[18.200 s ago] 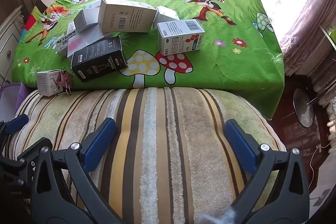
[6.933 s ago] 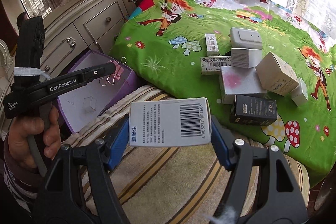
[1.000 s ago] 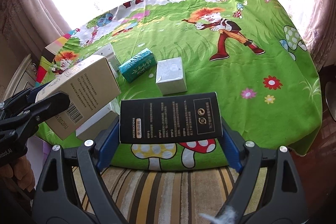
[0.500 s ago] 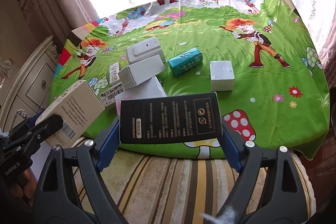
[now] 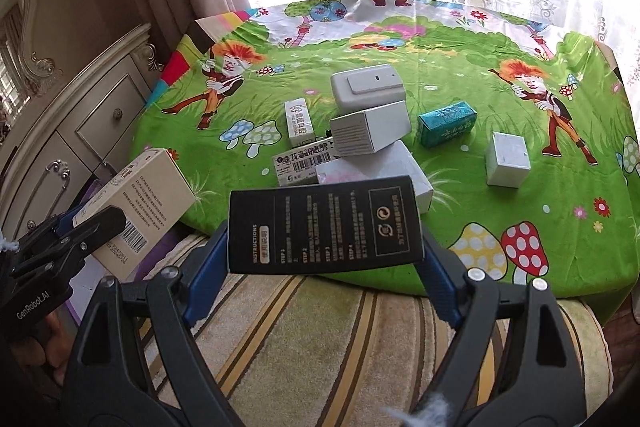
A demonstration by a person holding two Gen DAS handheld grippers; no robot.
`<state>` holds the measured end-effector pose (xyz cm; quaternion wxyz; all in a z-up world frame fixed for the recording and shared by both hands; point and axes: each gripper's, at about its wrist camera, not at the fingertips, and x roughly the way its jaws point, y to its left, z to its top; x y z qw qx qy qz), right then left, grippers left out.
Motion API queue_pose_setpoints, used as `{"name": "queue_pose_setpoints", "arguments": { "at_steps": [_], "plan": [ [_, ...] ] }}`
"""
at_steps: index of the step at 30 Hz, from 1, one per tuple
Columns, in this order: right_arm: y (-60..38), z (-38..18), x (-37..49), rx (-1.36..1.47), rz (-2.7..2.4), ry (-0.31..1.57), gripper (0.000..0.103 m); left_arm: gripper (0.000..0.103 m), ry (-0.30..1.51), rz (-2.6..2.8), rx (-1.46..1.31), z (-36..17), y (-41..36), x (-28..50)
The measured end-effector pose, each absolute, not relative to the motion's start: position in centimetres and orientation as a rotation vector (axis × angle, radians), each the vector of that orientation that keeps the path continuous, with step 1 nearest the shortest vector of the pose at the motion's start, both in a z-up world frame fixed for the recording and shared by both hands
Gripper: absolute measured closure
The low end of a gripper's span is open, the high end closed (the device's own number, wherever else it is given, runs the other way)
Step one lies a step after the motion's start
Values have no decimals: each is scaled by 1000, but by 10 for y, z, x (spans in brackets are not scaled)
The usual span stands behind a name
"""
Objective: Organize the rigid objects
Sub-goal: 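Grasp the tall cream box with left tool while right tool holds the black box, then carry cream box and black box into the purple storage box and release both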
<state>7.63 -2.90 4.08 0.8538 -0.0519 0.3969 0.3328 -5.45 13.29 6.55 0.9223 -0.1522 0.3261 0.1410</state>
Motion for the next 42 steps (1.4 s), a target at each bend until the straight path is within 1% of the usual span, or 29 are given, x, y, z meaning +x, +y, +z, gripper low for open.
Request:
{"name": "queue_pose_setpoints", "arguments": {
  "at_steps": [11,21,25,33,34,35,36,37,42],
  "plan": [
    [18,42,53,-203,774,829,16,51,638,486,-406,56,190,-103],
    [68,41,27,-269,902,845,16,51,664,698,-602,24,247,-149],
    [93,40,9,-289,1000,857,15,51,681,771,-651,12,260,-164],
    [140,34,-36,-414,1183,843,15,50,694,869,-682,2,273,-182],
    [145,32,-40,-436,1201,844,14,47,692,876,-687,2,274,-183],
    [150,29,-46,-458,1224,847,14,37,692,888,-693,1,275,-184],
    [155,27,-50,-479,1253,854,14,30,691,902,-700,0,277,-186],
    [158,24,-54,-495,1276,861,13,20,689,910,-707,0,278,-187],
    [162,14,-65,-546,1330,894,9,20,692,897,-711,2,277,-186]
  ]
}}
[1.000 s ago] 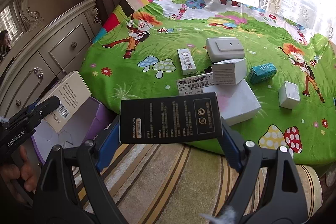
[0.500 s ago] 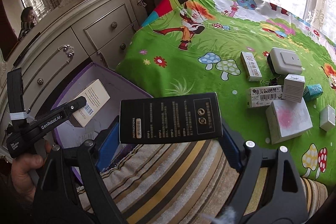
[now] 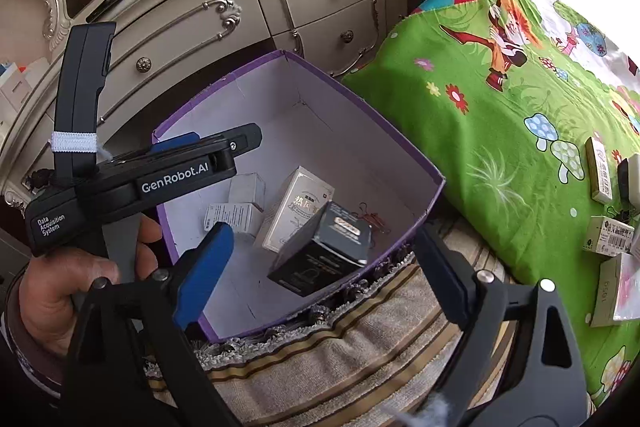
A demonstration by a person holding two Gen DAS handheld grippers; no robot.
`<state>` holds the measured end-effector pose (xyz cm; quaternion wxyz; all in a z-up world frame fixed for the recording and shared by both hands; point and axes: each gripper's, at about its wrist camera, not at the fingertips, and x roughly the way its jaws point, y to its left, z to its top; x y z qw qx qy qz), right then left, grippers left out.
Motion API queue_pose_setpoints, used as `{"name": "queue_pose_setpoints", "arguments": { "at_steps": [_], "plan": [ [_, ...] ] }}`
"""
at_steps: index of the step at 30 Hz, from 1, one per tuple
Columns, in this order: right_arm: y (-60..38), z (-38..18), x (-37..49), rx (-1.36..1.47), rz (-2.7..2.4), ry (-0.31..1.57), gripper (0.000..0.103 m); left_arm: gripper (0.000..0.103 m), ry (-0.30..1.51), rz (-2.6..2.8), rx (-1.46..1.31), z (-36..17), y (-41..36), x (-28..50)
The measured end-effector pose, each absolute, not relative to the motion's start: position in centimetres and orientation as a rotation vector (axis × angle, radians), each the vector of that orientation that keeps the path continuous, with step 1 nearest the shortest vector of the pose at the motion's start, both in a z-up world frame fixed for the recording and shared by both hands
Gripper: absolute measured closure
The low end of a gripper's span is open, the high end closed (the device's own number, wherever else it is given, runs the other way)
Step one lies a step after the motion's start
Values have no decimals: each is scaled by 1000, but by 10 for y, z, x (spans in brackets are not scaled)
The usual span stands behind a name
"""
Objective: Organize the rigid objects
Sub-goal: 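Carry cream box and black box into the purple storage box and release both, then move both open tools back to the items on the bed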
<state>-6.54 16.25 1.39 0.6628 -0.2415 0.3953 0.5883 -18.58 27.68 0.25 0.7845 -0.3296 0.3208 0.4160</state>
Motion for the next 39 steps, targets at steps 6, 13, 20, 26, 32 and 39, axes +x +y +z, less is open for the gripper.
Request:
{"name": "queue_pose_setpoints", "arguments": {
  "at_steps": [6,13,20,26,32,39],
  "plan": [
    [144,21,-53,-511,1317,898,9,20,698,869,-703,11,265,-175],
    [100,35,-13,-453,1215,872,8,20,708,823,-667,24,247,-149],
    [51,44,30,-388,1116,878,7,19,712,755,-645,35,234,-112],
    [1,52,78,-321,959,861,7,19,730,675,-589,47,212,-69],
    [-49,48,141,-245,723,864,7,19,749,564,-531,55,187,-16],
    [-102,30,208,-122,481,907,7,19,773,402,-460,61,151,44]
  ]
}}
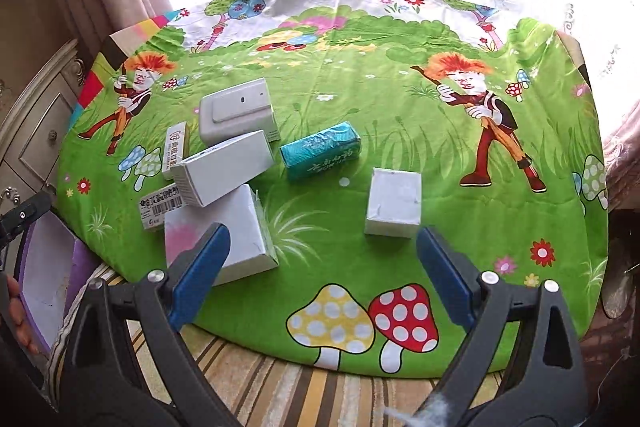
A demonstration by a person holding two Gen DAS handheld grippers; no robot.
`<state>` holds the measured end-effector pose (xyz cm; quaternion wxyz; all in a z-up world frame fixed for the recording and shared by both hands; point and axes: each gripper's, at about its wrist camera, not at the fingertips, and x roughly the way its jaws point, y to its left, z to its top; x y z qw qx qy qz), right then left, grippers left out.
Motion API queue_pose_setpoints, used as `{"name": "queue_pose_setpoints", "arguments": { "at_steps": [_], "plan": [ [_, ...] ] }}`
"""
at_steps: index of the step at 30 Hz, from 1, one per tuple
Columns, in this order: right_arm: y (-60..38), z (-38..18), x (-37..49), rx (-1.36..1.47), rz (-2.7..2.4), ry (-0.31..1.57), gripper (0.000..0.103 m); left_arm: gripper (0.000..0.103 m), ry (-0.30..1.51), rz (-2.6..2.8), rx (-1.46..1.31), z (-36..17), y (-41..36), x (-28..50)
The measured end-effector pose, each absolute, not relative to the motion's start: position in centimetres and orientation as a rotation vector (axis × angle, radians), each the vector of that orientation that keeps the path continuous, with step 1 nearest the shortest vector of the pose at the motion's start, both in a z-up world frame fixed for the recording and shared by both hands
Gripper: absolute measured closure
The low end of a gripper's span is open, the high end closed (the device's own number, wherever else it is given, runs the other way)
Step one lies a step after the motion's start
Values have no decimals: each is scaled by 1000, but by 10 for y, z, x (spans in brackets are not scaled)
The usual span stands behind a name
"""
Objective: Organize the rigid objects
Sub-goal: 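Move both open tools back to the items on the bed, then grasp the white 'SL' box with left tool while right tool grasps a white cube box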
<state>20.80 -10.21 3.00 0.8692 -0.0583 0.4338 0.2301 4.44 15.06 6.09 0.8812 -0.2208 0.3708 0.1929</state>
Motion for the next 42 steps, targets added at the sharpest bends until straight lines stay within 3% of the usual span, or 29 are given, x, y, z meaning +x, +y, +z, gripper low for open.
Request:
{"name": "queue_pose_setpoints", "arguments": {
  "at_steps": [14,19,26,30,42],
  "plan": [
    [-108,3,242,-113,419,953,8,20,855,120,-400,38,95,148],
    [-105,-7,252,-117,406,983,15,24,878,96,-387,26,92,169],
    [-102,-21,260,-124,403,1028,33,59,916,49,-386,13,85,180],
    [-104,-24,260,-110,411,1034,58,59,898,45,-362,15,84,176],
    [-111,-11,233,-86,435,993,58,59,809,27,-373,31,87,120]
  ]
}}
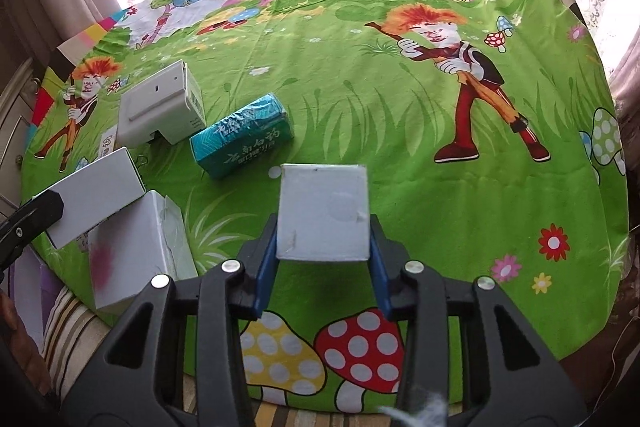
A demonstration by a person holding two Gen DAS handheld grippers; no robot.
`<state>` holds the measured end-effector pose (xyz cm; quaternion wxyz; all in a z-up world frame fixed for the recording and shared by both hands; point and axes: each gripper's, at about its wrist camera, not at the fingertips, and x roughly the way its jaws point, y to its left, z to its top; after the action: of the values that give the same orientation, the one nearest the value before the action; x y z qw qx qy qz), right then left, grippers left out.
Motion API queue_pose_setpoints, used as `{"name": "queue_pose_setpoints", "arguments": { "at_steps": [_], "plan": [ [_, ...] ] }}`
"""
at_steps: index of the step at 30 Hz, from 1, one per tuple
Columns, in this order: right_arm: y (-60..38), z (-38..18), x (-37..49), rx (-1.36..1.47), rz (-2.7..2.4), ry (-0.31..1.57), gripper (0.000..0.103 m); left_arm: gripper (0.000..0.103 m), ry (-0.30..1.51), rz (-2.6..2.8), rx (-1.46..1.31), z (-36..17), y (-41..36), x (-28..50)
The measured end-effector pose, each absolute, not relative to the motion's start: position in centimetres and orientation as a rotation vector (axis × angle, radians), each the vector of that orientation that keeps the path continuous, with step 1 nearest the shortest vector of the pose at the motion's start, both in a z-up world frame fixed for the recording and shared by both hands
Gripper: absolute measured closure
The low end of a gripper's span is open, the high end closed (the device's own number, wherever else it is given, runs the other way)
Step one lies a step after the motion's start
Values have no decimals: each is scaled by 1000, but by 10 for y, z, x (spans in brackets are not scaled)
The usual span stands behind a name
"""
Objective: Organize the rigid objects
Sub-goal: 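Grasp the white 'SL' box with left tool while right tool grasps a white cube box, then carry the 'SL' box and white cube into the purple box and release both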
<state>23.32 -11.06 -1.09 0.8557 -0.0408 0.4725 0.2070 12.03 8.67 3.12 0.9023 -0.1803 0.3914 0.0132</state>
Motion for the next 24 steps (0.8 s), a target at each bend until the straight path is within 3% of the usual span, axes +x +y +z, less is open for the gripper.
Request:
{"name": "queue_pose_setpoints", "arguments": {
  "at_steps": [10,24],
  "plan": [
    [-96,3,197,-122,518,973,58,61,892,27,-363,15,79,98],
    [-78,16,163,-156,601,976,58,61,852,-7,-635,6,111,69]
  ]
}}
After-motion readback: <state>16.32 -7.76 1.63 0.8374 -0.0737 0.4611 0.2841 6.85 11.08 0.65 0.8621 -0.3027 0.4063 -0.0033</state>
